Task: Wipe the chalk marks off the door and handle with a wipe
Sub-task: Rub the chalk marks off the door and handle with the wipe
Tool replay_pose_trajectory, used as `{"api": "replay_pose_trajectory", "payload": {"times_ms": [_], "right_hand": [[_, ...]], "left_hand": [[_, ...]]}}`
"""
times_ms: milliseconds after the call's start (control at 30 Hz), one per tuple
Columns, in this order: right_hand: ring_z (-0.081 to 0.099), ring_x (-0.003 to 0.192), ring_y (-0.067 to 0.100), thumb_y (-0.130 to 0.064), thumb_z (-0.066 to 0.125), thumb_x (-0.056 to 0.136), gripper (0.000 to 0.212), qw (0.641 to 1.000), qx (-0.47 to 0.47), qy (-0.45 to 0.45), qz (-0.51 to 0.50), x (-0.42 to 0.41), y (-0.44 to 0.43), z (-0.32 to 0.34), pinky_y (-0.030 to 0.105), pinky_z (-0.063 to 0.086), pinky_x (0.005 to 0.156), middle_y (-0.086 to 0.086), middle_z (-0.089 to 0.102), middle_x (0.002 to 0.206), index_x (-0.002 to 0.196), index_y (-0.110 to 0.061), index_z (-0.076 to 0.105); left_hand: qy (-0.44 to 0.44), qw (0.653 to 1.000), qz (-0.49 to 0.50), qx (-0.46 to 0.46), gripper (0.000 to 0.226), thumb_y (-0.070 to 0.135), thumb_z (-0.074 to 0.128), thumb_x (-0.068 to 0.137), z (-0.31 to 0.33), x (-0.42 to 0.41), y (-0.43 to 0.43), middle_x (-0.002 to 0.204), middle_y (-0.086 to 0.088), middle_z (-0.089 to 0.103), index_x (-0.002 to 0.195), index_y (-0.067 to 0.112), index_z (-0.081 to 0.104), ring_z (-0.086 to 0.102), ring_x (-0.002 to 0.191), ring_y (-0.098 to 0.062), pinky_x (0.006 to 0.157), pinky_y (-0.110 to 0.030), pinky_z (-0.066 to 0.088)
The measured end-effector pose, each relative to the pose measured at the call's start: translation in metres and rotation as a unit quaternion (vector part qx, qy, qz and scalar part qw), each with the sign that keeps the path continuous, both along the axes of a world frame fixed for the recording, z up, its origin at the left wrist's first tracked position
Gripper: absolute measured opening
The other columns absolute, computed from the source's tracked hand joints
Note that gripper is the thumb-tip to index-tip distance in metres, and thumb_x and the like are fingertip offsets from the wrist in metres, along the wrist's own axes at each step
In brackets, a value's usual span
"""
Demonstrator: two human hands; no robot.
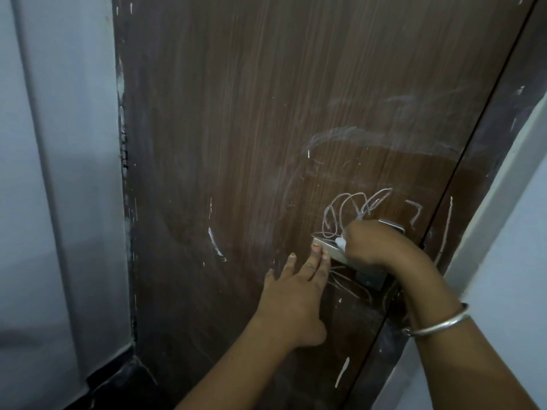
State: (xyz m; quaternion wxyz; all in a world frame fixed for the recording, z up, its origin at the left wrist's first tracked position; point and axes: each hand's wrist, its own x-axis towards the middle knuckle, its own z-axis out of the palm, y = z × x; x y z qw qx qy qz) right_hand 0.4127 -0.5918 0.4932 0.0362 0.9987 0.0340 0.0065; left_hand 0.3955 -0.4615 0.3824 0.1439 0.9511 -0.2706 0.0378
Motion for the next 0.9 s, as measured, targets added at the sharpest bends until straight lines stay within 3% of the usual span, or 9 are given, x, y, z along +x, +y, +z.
{"api": "replay_pose_trajectory", "payload": {"times_ms": [200, 300, 400, 500, 667, 800, 900], "right_hand": [[0.055, 0.072, 0.017, -0.023, 0.050, 0.094, 0.016, 0.995, 0.075, -0.059, 0.013, 0.002, 0.020, -0.006, 0.027, 0.039, 0.058, 0.005, 0.058, 0.081, 0.094, -0.011, 0.060], [0.053, 0.074, 0.017, -0.025, 0.046, 0.094, 0.018, 0.999, 0.033, -0.027, 0.004, -0.003, 0.006, -0.003, 0.029, 0.041, 0.066, 0.002, 0.055, 0.083, 0.100, -0.014, 0.059], [0.051, 0.079, 0.016, -0.031, 0.042, 0.097, 0.023, 1.000, 0.007, -0.006, -0.013, -0.009, -0.003, -0.004, 0.032, 0.041, 0.071, 0.003, 0.057, 0.098, 0.106, -0.017, 0.056], [0.055, 0.087, 0.020, -0.023, 0.043, 0.097, 0.023, 0.999, -0.023, -0.020, -0.027, -0.008, 0.006, -0.008, 0.030, 0.043, 0.074, 0.009, 0.060, 0.109, 0.111, -0.011, 0.057], [0.051, 0.066, 0.014, -0.017, 0.045, 0.095, 0.021, 1.000, -0.003, -0.013, -0.011, -0.002, 0.017, 0.000, 0.026, 0.037, 0.056, 0.002, 0.052, 0.074, 0.078, -0.011, 0.054], [0.058, 0.079, 0.024, -0.024, 0.046, 0.095, 0.028, 0.997, 0.053, -0.051, 0.021, 0.008, 0.036, -0.001, 0.028, 0.040, 0.065, 0.011, 0.062, 0.085, 0.089, -0.004, 0.064], [0.061, 0.080, 0.027, -0.029, 0.048, 0.093, 0.031, 0.988, 0.125, -0.086, 0.016, 0.014, 0.040, -0.004, 0.028, 0.039, 0.063, 0.010, 0.064, 0.075, 0.072, -0.010, 0.060]], "left_hand": [[-0.005, 1.000, 0.012, 0.006, 0.106, 0.030, 0.061, 0.076, 0.002, 0.000, -0.001, 0.149, 0.011, -0.031, 0.141, 0.030, -0.023, -0.011, 0.142, -0.032, 0.110, -0.057, 0.008], [-0.008, 1.000, 0.018, 0.015, 0.105, 0.028, 0.061, 0.077, 0.004, -0.001, 0.000, 0.150, 0.011, -0.030, 0.141, 0.030, -0.022, -0.012, 0.142, -0.033, 0.110, -0.057, 0.008], [-0.004, 1.000, 0.015, 0.017, 0.105, 0.027, 0.061, 0.078, 0.005, -0.002, 0.000, 0.150, 0.011, -0.030, 0.141, 0.030, -0.022, -0.012, 0.141, -0.032, 0.110, -0.056, 0.007], [0.003, 1.000, 0.007, 0.002, 0.104, 0.025, 0.061, 0.078, 0.007, -0.001, 0.003, 0.150, 0.013, -0.029, 0.141, 0.032, -0.021, -0.011, 0.142, -0.032, 0.111, -0.057, 0.007], [0.012, 1.000, -0.002, -0.002, 0.104, 0.026, 0.061, 0.077, 0.008, 0.000, 0.005, 0.151, 0.013, -0.027, 0.142, 0.032, -0.019, -0.010, 0.142, -0.030, 0.111, -0.058, 0.009], [0.016, 1.000, 0.004, -0.002, 0.103, 0.027, 0.060, 0.076, 0.006, -0.001, 0.000, 0.152, 0.009, -0.026, 0.143, 0.030, -0.018, -0.010, 0.142, -0.031, 0.110, -0.059, 0.010], [0.010, 1.000, 0.008, 0.001, 0.102, 0.028, 0.060, 0.075, 0.007, -0.001, 0.001, 0.153, 0.008, -0.024, 0.144, 0.029, -0.015, -0.009, 0.142, -0.032, 0.109, -0.060, 0.012]]}}
